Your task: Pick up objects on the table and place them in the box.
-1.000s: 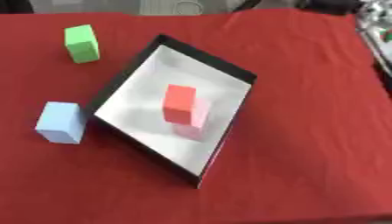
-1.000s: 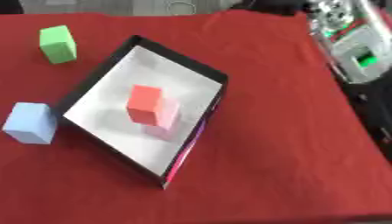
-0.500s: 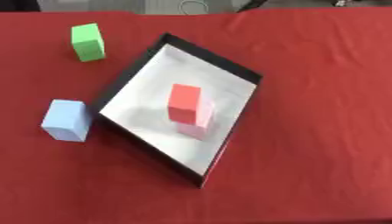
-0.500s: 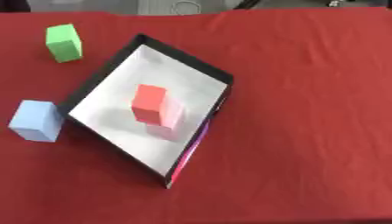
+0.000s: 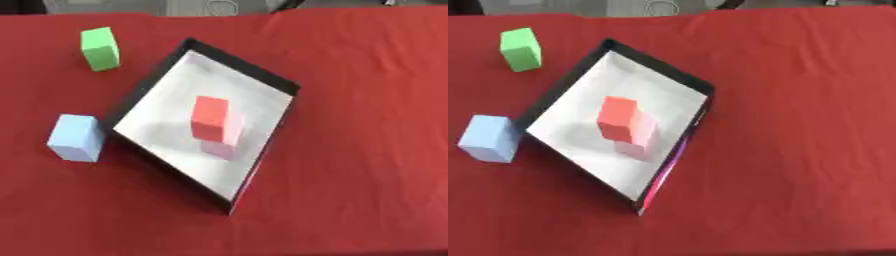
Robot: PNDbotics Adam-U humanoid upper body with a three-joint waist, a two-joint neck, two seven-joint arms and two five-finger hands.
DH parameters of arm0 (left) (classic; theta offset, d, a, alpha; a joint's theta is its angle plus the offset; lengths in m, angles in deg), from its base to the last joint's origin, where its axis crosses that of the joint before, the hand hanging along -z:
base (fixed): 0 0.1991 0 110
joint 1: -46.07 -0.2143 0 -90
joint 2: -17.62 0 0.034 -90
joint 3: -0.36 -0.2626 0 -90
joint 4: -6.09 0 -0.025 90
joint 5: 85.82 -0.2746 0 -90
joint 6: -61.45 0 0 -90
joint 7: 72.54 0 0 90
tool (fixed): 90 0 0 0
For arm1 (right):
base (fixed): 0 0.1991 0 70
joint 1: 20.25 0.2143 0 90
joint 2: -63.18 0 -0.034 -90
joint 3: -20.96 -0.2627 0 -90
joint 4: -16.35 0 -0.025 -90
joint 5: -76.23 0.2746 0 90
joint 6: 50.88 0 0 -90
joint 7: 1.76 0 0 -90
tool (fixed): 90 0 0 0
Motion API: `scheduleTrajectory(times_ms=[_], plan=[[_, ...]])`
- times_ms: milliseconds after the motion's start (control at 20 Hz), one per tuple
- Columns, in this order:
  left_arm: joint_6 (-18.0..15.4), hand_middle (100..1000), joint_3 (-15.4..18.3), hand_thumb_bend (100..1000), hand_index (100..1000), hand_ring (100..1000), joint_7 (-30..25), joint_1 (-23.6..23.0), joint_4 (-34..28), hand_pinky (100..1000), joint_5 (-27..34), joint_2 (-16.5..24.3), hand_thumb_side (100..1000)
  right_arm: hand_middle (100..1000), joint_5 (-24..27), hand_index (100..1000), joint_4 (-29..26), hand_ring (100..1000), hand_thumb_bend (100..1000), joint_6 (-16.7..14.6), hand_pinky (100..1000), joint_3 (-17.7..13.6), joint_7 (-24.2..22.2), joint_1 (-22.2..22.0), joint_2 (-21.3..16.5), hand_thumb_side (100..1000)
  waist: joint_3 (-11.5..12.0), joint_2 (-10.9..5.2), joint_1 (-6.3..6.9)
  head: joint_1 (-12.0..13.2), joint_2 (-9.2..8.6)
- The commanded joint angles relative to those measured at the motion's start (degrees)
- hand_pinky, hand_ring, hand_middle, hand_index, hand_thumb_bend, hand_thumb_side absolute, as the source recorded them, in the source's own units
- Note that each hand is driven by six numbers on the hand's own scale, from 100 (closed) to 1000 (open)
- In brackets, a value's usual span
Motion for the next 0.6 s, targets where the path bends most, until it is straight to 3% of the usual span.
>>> scheduleTrajectory(times_ms=[50,600], plan=[[1.21,815,-2.68,578,912,815,-5.64,2.5,-0.89,911,-0.42,4.1,459,751,0.69,876,0.07,787,100,0.2,949,-0.32,-0.66,1.09,-1.43,454,-0.25,0.21,0.75,0.13,-0.05],[3.85,828,-10.47,680,904,836,-12.78,9.94,-0.48,907,-3.83,2.69,409,743,1.07,873,0.02,779,100,0.61,949,0.37,-1.79,2.36,0.01,457,-0.8,0.22,0.82,0.77,-0.05]])
